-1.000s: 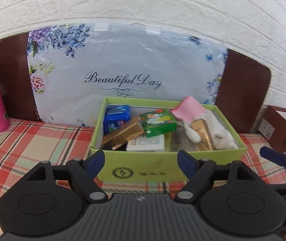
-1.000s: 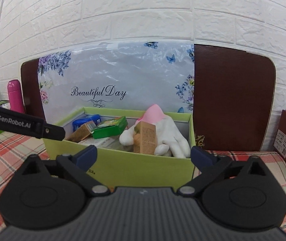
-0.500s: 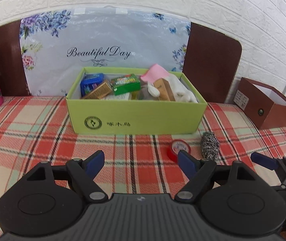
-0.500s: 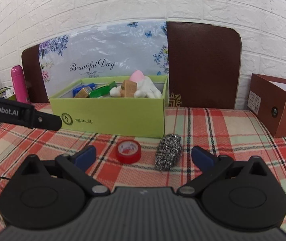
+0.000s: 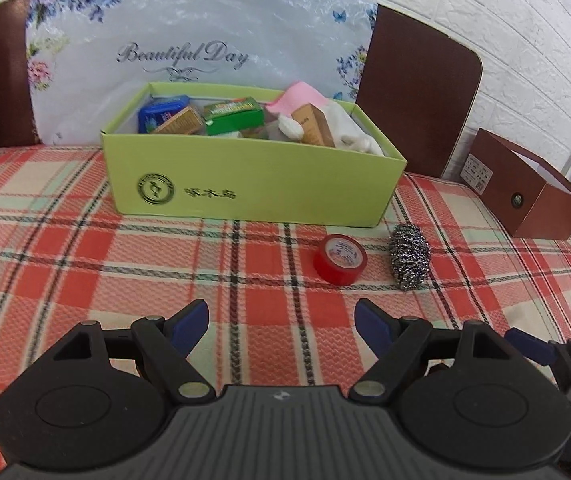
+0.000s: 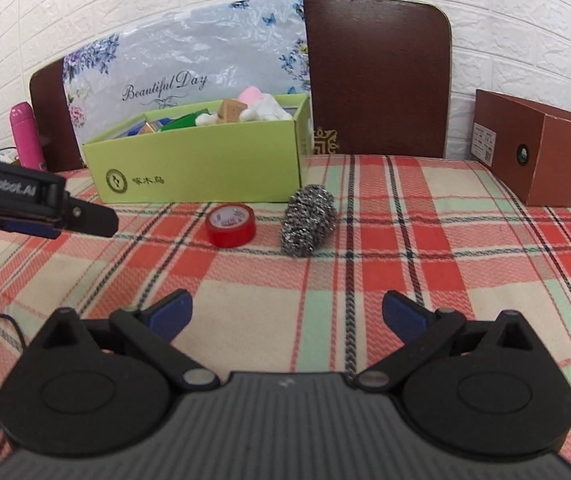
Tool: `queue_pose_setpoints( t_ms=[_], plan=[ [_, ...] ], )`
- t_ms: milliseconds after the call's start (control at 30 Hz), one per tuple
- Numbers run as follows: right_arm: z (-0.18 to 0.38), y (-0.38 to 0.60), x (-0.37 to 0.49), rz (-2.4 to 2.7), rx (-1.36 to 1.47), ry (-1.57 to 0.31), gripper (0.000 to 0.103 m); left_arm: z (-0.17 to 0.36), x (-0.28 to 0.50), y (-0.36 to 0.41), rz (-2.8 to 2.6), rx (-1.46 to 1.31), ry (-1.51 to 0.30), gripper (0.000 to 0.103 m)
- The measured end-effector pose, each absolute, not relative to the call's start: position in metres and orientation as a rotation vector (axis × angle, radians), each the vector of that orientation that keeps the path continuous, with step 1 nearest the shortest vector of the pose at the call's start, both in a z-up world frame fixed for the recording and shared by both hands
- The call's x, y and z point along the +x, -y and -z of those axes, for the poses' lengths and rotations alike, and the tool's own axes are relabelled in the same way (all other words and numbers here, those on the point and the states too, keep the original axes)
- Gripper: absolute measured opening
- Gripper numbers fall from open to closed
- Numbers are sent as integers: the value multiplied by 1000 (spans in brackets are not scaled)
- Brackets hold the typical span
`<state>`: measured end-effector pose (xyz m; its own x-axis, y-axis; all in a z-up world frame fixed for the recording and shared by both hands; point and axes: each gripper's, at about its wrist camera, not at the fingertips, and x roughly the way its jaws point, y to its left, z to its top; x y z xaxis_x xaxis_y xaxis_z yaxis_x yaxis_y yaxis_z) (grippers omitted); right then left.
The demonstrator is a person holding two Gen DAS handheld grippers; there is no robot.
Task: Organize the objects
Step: 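Return the left tool and grasp the red tape roll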
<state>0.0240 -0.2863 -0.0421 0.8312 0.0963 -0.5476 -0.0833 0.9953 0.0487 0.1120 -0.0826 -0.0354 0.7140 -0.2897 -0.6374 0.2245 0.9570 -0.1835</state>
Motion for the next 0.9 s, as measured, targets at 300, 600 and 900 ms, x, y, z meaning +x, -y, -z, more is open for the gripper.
queue_pose_setpoints(
  t_ms=[300, 600, 900],
  plan=[
    [46, 312, 16, -39, 64, -573, 103, 61, 155, 132, 330, 14, -699, 82],
    [49, 322, 14, -38, 100, -575, 103, 75, 191, 157, 372, 46, -736, 49],
    [49, 309, 52, -90, 76, -564, 95, 71, 162, 115, 331, -11, -758, 49]
  ],
)
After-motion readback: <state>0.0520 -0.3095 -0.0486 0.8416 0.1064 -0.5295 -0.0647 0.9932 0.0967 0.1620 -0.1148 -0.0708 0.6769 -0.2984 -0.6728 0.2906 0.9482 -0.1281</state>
